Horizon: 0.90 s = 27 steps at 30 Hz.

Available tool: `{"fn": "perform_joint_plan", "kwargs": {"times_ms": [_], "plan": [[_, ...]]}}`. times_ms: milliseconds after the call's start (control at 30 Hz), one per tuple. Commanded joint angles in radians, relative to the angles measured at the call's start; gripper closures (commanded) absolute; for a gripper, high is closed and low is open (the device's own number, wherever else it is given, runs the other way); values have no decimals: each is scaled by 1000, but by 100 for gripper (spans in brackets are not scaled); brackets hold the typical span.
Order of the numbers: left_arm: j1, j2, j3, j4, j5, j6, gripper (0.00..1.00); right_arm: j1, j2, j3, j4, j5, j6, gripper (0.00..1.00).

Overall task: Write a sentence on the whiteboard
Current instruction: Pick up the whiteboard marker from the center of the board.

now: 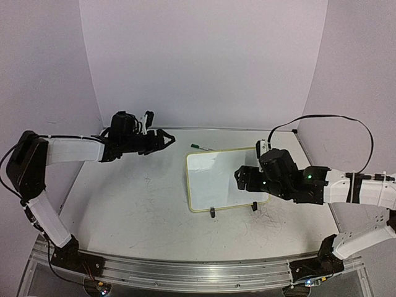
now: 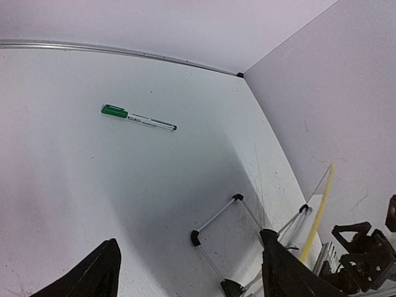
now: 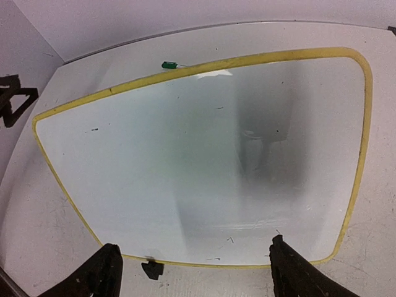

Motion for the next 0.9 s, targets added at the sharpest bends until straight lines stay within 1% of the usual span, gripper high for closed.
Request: {"fn": "perform_joint_plan", "kwargs": {"times_ms": [0,167,233,400,500,600,700,733,767,867], "plan": [[7,193,246,-3,27,58,21,2,16,27,-11,28,-5,17],[7,477,541,-44,118,127,27,1,-24,8,-21,31,5,16],[7,573,637,-46,130,149,27,0,-55,2,-39,44,13,16],[7,797,935,-73,164,219,27,0,-117,-14,-61,67,36,15],[7,889,1044,-77,141,264,26,0,-123,-13,-76,70,44,15],[7,986,1158,-85,122,283,22,0,-109,-7,-82,58,56,15],[8,1116,1372,-174,112,257,20,0,-91,3,-84,46,64,15],[8,1158,1420,-187,116,243,19,0,-85,7,-84,46,65,15],[9,1182,1438,-188,118,230,19,0,-80,9,-84,46,67,15],[7,1193,1425,-188,128,215,17,0,-69,17,-85,47,69,15]]}}
